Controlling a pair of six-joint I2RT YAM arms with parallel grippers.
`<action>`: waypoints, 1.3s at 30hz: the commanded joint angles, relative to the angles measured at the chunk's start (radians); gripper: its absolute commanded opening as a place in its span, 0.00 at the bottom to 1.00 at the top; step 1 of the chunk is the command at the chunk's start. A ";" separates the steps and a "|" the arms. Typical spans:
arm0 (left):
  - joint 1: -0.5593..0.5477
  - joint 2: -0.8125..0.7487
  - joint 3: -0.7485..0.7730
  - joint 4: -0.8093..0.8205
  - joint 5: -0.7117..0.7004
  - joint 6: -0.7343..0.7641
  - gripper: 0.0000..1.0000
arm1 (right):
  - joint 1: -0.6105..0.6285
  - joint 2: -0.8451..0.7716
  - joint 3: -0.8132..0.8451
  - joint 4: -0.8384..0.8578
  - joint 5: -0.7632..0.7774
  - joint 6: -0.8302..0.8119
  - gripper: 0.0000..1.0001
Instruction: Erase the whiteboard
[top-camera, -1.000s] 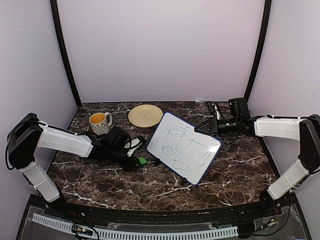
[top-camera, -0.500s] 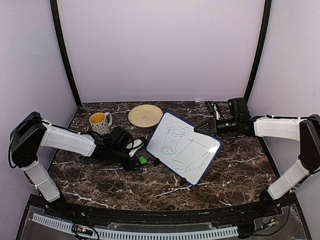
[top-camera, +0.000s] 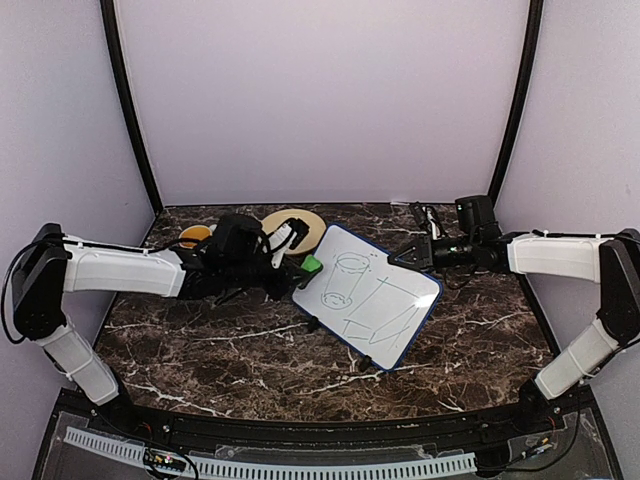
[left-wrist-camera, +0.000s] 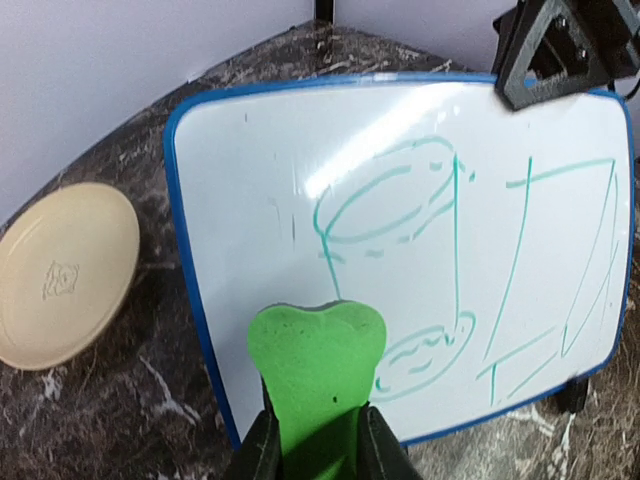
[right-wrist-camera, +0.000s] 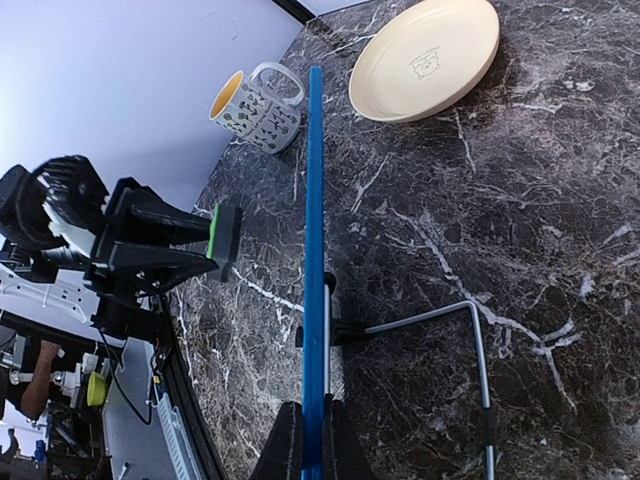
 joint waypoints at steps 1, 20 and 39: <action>-0.014 0.071 0.076 0.119 -0.008 0.001 0.06 | 0.023 0.008 0.009 -0.022 0.007 -0.038 0.00; -0.081 0.343 0.307 0.175 0.022 0.032 0.00 | 0.022 0.073 0.080 -0.111 0.003 -0.112 0.00; -0.087 0.324 0.279 0.125 -0.191 0.014 0.00 | 0.023 0.059 0.080 -0.130 -0.001 -0.147 0.00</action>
